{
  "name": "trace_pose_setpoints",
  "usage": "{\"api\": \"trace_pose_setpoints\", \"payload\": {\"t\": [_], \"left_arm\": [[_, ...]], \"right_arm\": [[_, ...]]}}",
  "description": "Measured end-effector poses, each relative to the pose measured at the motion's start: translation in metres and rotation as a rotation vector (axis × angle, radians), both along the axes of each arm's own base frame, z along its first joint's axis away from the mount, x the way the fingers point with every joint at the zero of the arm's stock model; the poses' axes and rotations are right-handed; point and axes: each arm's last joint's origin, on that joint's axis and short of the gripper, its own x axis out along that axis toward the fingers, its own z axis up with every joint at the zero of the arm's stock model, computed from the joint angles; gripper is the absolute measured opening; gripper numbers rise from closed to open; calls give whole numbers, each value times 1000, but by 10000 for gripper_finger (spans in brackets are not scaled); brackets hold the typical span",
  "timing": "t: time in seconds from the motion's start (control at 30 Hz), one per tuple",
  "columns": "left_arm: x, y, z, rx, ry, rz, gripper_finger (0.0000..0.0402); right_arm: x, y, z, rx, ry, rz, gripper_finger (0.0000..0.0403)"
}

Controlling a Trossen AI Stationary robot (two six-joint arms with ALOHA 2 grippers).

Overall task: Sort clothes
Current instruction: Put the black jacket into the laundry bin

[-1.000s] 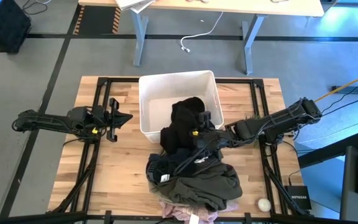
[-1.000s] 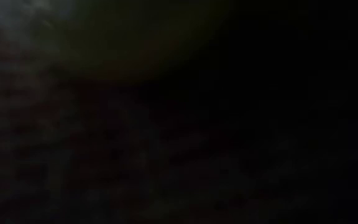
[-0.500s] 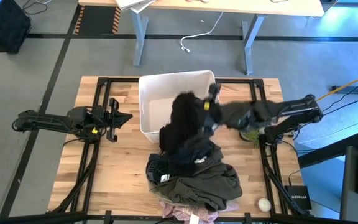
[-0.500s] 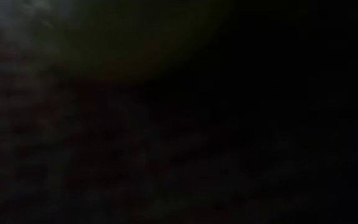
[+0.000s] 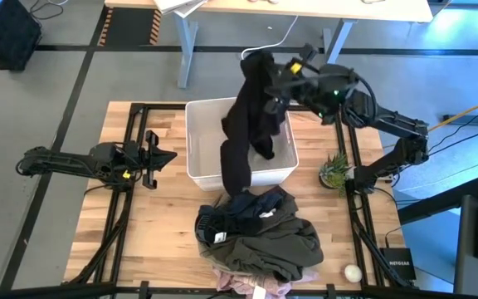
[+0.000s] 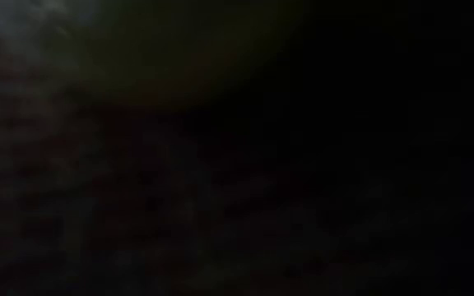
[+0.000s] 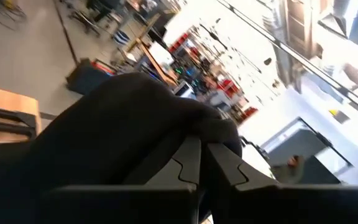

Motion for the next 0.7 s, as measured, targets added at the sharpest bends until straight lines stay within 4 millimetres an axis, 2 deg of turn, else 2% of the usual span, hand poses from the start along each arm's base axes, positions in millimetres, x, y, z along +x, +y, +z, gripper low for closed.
{"api": "trace_pose_setpoints", "payload": {"t": [0.27, 0.47, 0.57, 0.7], "left_arm": [[0, 0, 0, 0, 2, 0, 4], [0, 0, 0, 0, 3, 0, 4], [0, 0, 0, 1, 4, 0, 4], [0, 0, 0, -1, 4, 0, 4]], "right_arm": [[8, -29, -20, 156, 12, -68, 20], [21, -32, -55, 380, 147, -21, 29], [26, -27, -69, 453, 234, 9, 58], [26, -16, -79, 487, 334, 25, 121]]}}
